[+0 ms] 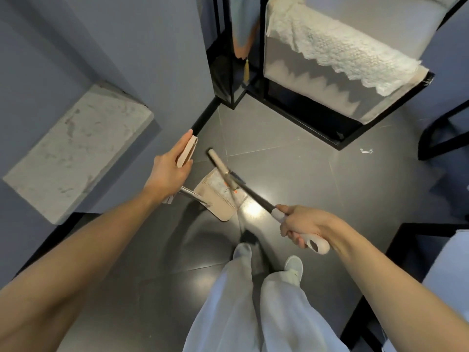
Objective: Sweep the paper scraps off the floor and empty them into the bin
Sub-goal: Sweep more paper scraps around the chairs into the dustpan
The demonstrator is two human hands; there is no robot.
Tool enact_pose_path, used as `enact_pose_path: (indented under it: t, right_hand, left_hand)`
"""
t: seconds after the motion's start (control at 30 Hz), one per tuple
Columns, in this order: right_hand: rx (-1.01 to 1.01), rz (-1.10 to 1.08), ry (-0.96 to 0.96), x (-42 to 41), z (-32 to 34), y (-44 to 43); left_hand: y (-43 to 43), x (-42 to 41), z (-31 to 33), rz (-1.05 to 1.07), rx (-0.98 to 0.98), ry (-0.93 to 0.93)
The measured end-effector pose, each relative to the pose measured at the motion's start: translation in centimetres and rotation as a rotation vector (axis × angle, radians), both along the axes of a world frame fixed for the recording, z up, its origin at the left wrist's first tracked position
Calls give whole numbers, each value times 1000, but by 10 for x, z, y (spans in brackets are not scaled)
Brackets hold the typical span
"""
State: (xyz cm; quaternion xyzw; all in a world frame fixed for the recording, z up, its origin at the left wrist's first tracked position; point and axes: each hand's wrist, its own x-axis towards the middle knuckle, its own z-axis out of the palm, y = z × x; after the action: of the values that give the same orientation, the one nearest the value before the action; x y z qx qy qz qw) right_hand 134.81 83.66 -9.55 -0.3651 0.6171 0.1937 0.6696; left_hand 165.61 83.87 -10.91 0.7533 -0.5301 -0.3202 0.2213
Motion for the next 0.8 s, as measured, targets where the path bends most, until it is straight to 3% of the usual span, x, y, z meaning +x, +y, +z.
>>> enact_pose_path:
  t: [0.1,0.37,0.8]
  right_hand:
    - [60,-125,-15,-5,21,0]
    - [-40,-310,-14,-47,68,36]
    - [-125,-892,-2,-176,94,70]
  left_hand:
    - [-5,2,-1,-35,-31,9]
    - [-15,-12,13,-160,-87,34]
    - [-85,-171,21,-450,-188,134]
